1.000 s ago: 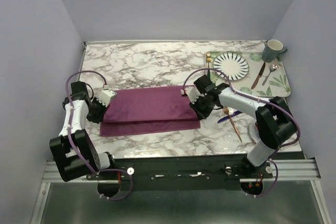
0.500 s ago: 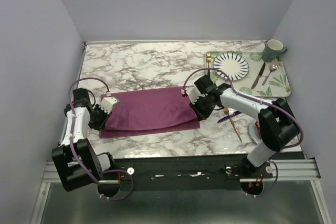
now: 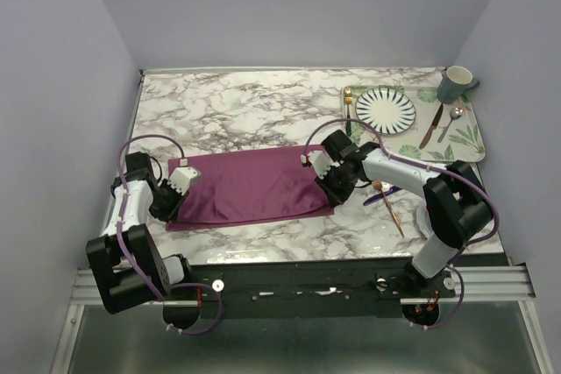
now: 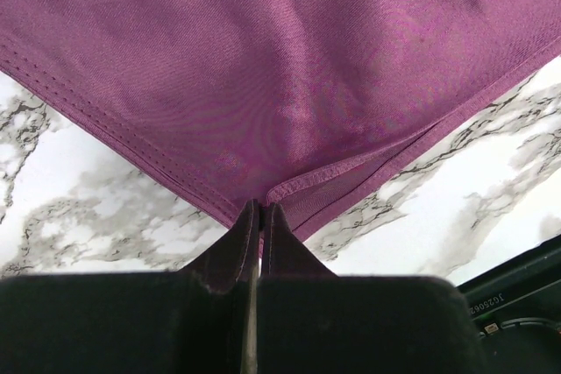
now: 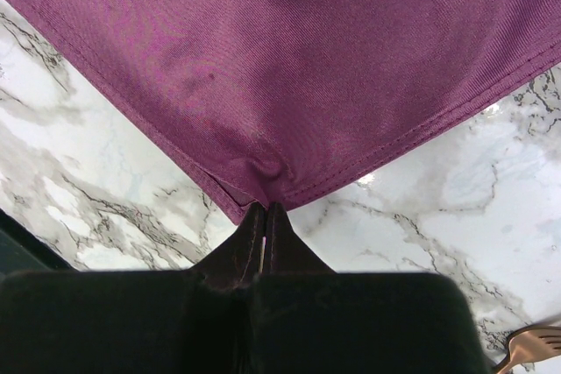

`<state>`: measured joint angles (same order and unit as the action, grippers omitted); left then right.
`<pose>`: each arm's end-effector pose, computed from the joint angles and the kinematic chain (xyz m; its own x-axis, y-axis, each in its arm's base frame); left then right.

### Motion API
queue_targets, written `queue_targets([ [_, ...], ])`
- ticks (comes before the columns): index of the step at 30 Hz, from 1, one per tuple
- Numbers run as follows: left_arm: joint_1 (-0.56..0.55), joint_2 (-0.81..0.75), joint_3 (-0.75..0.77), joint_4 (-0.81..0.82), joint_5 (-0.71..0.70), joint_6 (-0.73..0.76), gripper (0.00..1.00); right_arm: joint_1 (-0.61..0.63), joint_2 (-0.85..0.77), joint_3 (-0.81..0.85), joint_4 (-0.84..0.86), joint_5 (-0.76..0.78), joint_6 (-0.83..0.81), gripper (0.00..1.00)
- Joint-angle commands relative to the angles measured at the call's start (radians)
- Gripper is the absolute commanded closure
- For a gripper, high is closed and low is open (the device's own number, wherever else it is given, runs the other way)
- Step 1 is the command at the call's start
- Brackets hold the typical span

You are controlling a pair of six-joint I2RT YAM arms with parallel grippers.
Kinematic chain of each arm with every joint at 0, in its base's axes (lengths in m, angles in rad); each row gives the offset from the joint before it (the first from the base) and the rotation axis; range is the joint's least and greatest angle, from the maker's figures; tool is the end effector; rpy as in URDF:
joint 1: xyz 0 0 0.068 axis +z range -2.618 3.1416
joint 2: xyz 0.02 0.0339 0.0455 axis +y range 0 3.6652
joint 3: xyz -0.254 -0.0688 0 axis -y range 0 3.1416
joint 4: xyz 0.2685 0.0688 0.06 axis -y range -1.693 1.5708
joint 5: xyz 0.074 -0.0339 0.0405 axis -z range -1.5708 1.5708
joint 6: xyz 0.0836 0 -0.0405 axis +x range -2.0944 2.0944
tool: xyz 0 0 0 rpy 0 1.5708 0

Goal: Fold the napkin into a case and place the utensils inside
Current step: Fold and flatten the napkin at the center of the board.

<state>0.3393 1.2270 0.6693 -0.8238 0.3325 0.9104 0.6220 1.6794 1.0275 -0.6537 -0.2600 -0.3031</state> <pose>0.2191 0.0484 0.1112 -0.7708 0.5196 -0.3686 0.5740 0.8175 -0.0480 0.2621 0.2144 0.1014 -0.5641 -0.7594 -0.3242 -0.8238 0.5443 0.1586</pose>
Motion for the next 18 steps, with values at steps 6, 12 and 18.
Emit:
queue_targets([
  [6, 0.007, -0.043, -0.033, 0.0, -0.016, 0.036, 0.96, 0.005, 0.011, 0.006, -0.026, -0.051, 0.006, 0.99],
  [12, 0.006, -0.122, -0.004, -0.069, -0.007, 0.064, 0.53, 0.007, -0.036, 0.057, -0.118, -0.14, -0.002, 0.75],
  [18, 0.007, -0.245, 0.048, -0.109, 0.025, 0.056, 0.32, 0.005, -0.113, 0.134, -0.216, -0.194, -0.01, 0.43],
])
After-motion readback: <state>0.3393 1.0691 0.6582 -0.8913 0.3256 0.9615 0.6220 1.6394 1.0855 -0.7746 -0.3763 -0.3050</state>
